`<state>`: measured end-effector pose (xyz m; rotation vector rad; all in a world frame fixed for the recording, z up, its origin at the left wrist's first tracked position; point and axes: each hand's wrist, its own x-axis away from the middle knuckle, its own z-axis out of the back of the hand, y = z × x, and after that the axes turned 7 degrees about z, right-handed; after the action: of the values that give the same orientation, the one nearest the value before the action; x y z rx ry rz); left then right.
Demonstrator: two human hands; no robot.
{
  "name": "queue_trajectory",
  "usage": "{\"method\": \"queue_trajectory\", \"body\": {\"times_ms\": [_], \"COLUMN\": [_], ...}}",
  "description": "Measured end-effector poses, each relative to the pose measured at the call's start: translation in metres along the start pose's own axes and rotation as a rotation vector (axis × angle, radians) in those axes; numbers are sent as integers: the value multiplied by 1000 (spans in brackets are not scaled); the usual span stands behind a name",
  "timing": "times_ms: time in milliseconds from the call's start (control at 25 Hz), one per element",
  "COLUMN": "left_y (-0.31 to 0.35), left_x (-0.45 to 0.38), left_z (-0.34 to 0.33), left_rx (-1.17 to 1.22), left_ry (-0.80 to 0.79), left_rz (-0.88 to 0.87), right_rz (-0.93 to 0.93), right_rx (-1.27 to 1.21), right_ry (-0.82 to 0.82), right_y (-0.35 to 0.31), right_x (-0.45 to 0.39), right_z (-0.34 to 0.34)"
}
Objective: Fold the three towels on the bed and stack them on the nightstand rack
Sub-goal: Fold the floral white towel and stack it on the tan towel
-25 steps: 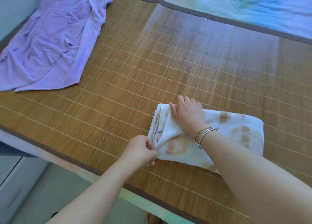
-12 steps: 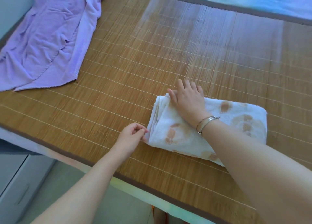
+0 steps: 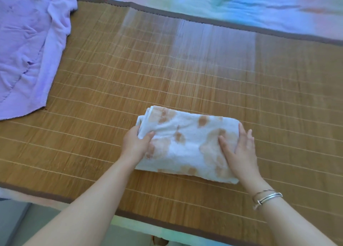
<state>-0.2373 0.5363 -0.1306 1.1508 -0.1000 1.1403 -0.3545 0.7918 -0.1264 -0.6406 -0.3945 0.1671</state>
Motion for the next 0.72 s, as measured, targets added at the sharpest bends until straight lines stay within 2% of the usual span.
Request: {"method": "queue_trajectory", "body": {"times_ms": [80,200,280,400,560,640,720], "left_y": [-16,-27,-24,-19,4,11,14], "left_x": [-5,-9,-10,-1,43,79,124], "left_z": [-1,-7,-8,6,33,51,82], "left_rx": [-24,-97,32,188,147,160,226], "left_ry": [56,107,64,-111,-273,-251,-137], "left_rz": [44,209,321,478,505,450,390], "right_rz": [-122,-213,-346,-479,-454,-357,-261], "right_rx": [-118,-22,-157,-476,-543,-545,-492], "right_ry": [-49,-4,-26,-210,-364,-432,-488], "right_y": [6,4,9,19,0,-25,-63], "right_x": [0,-9,-14,-12,14,31,50], "right_z": [-14,-26,-23,-10,16,26,38]}}
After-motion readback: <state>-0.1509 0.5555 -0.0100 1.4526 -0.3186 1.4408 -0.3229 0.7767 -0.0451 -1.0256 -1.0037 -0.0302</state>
